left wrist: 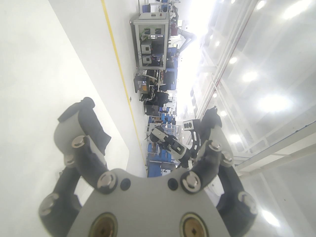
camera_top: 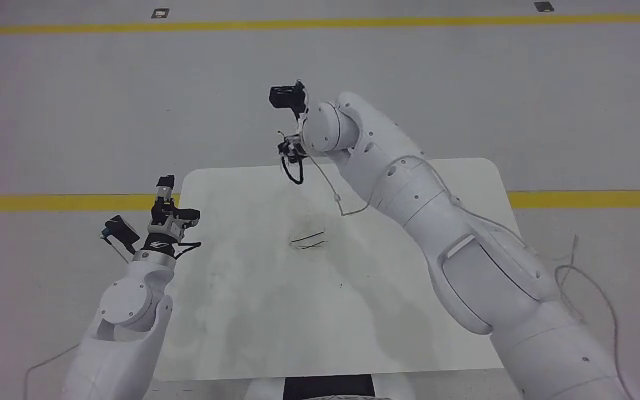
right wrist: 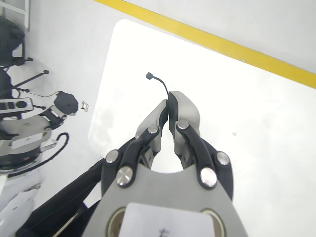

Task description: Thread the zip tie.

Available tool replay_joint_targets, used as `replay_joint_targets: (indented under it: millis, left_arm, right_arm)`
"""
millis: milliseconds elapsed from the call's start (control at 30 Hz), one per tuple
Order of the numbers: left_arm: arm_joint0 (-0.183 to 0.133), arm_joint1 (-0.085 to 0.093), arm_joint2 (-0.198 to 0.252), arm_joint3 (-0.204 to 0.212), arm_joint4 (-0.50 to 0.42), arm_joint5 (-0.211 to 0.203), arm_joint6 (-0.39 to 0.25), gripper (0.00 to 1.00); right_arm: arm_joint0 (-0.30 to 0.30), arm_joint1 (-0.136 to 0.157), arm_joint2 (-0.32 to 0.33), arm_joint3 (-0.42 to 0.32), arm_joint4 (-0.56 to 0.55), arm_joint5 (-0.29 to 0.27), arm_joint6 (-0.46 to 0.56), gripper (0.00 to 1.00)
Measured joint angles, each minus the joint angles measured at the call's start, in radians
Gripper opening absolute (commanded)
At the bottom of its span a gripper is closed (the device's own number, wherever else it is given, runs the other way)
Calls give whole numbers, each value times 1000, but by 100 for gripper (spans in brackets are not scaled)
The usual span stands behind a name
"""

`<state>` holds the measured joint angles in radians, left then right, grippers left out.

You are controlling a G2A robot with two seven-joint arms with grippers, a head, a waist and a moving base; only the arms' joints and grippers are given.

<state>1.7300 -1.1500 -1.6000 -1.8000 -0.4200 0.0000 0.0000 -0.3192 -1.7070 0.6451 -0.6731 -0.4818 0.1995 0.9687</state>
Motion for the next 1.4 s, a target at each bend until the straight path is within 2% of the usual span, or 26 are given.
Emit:
replay_joint_targets:
  millis: [333, 467, 533, 567, 667, 700, 767, 800, 833, 900, 1000, 1067, 1167, 1300, 1367, 1400]
  left_arm:
    - [0, 0, 0, 0, 0, 0, 0, 100]
    - [-2, 0, 1, 1, 8, -5, -3, 100]
    - [-7, 2, 6, 10, 66, -37, -17, 100]
    - [-8, 3, 8, 15, 102, -60, -25, 100]
    - [-11, 9, 12, 36, 260, -173, -62, 100]
    - [-14, 13, 11, 48, 349, -238, -75, 100]
    - [-23, 18, 11, 62, 495, -332, -83, 100]
    - [-36, 24, 16, 46, 610, -370, -81, 100]
    - [-44, 29, 25, 24, 702, -377, -71, 100]
    - [-56, 49, 70, -9, 924, -348, -13, 100]
    - [-62, 70, 124, 25, 1167, -339, 150, 100]
    - [-62, 70, 123, 26, 1217, -340, 182, 100]
    - [-62, 69, 121, 24, 1198, -340, 123, 100]
    - [-67, 71, 125, 19, 1211, -340, 113, 100]
    - [-79, 77, 138, 11, 1285, -340, 114, 100]
    - [-85, 82, 151, 14, 1372, -340, 131, 100]
  right_arm:
    - [-8, 1, 9, 1, 10, 7, -15, 0]
    - [-12, -2, 50, -4, 64, 65, -37, 0]
    - [-2, -7, 62, 2, 89, 101, -27, 0]
    - [3, -10, 64, 6, 96, 112, -24, 0]
    - [23, -24, 62, 29, 116, 136, -6, 0]
    - [32, -31, 58, 42, 122, 140, 1, 0]
    - [47, -42, 53, 65, 130, 141, 8, 0]
    - [59, -50, 52, 83, 137, 141, 10, 0]
    - [67, -56, 51, 96, 143, 141, 10, 0]
    - [80, -67, 53, 120, 162, 140, 12, 0]
    - [82, -67, 54, 122, 164, 140, 12, 0]
    - [81, -67, 54, 122, 163, 140, 12, 0]
    - [81, -67, 54, 122, 163, 140, 12, 0]
    - [81, -67, 54, 122, 163, 140, 12, 0]
    - [75, -67, 59, 120, 170, 140, 5, 0]
    - [66, -66, 67, 119, 181, 140, -6, 0]
